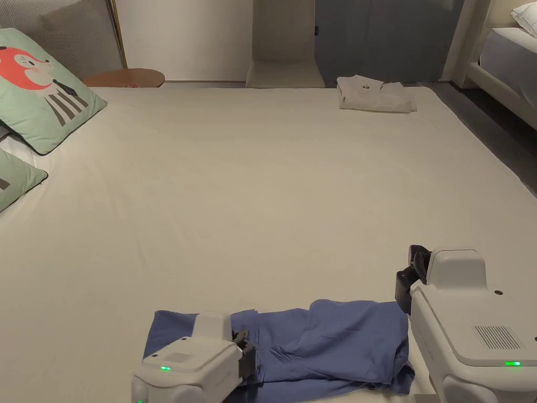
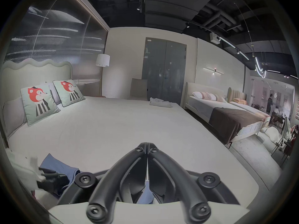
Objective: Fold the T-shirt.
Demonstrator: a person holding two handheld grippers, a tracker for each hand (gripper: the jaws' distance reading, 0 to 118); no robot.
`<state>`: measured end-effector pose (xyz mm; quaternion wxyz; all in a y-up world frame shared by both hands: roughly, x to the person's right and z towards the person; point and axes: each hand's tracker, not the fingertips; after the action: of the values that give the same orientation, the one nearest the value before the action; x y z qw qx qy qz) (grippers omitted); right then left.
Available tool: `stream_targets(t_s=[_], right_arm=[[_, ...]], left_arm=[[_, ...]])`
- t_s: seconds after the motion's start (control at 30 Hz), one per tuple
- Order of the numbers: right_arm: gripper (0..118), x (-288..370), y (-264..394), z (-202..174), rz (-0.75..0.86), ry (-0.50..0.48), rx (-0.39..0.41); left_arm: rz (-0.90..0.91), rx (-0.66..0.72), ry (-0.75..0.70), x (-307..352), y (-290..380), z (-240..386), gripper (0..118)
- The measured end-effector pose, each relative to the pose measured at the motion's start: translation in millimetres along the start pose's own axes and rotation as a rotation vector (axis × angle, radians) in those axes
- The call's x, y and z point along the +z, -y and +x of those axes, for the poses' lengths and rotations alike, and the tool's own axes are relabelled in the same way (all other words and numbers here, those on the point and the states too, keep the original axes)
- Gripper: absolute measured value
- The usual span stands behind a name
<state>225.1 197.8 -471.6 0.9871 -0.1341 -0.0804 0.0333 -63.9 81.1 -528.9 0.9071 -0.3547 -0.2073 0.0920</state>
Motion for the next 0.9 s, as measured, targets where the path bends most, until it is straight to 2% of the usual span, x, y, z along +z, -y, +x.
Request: stream_targets(t_s=[0.13, 0.2, 0.23, 0.27, 0.3, 0.33, 0.43, 0.47, 0.57, 0.7, 0.73, 0.8, 0.83, 0.9], right_arm=[[1, -4, -1, -6, 0.004, -0.015, 0.006], [1, -4, -2, -9, 0.005, -0.025, 0.006], [1, -4, -2, -11, 0.005, -0.027, 0.007], [1, -4, -2, -13, 0.005, -0.031, 0.009], [1, -5, -1, -15, 0.004, -0.034, 0.012], [1, -5, -1, -16, 0.003, -0.037, 0.015], [1, -6, -1, -21, -0.003, -0.044, 0.021], [1, -6, 0, -22, -0.006, -0.045, 0.022], [1, -11, 2, -23, -0.014, -0.045, 0.028], [1, -11, 3, -25, -0.023, -0.043, 0.035], [1, -11, 3, -25, -0.025, -0.041, 0.037], [1, -10, 2, -25, -0.026, -0.036, 0.04], [1, -10, 2, -24, -0.028, -0.035, 0.039], [1, -12, 3, -24, -0.032, -0.029, 0.038]], left_arm=[[0.026, 0.207, 0.183, 30, -28, -45, 2], [0.02, 0.308, 0.221, 39, -37, -78, 14], [0.01, 0.341, 0.23, 43, -40, -90, 30], [0.007, 0.375, 0.236, 46, -41, -103, 42], [-0.022, 0.392, 0.253, 49, -43, -114, 48], [-0.048, 0.413, 0.254, 52, -44, -121, 48], [-0.12, 0.48, 0.231, 51, -40, -148, 104], [-0.122, 0.493, 0.238, 53, -39, -150, 110], [-0.13, 0.591, 0.222, 51, -31, -171, 110], [-0.168, 0.656, 0.263, 41, -20, -192, 109], [-0.178, 0.659, 0.28, 49, -22, -164, 107], [-0.178, 0.673, 0.311, 43, -16, -162, 93], [-0.176, 0.673, 0.309, 40, -15, -159, 77], [-0.177, 0.662, 0.291, 28, -10, -162, 66]])
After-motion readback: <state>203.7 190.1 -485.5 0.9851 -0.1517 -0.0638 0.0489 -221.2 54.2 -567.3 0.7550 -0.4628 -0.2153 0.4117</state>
